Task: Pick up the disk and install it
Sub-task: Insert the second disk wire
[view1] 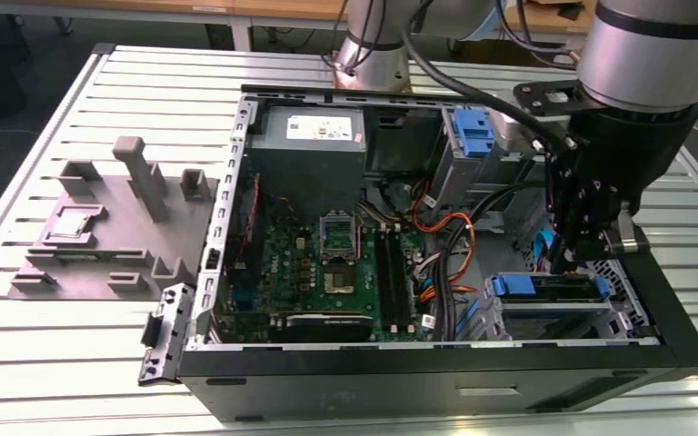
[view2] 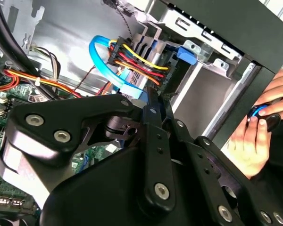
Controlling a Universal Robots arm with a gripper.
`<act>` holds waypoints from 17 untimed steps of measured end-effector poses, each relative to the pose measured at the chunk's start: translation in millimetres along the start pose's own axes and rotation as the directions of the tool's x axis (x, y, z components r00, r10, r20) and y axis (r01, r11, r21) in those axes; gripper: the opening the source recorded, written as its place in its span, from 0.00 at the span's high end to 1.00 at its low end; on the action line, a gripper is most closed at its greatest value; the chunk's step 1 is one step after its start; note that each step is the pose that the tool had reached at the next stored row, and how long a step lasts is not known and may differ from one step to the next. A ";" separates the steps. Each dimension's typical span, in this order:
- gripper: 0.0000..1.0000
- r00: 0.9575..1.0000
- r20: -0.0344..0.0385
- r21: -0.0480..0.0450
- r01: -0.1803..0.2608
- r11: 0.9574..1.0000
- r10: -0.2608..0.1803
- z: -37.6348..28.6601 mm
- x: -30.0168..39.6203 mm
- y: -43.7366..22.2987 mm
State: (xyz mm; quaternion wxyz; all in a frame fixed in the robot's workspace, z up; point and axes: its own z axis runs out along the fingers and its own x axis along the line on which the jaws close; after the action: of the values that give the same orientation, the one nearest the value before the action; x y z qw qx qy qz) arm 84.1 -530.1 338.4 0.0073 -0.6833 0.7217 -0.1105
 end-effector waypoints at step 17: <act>0.84 0.998 0.057 0.004 -0.011 1.000 0.011 4.9 17.5 0.4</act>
State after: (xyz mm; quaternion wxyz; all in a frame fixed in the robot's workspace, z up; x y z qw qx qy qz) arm 83.3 -548.1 336.0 0.0297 -0.6821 0.7248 -0.0925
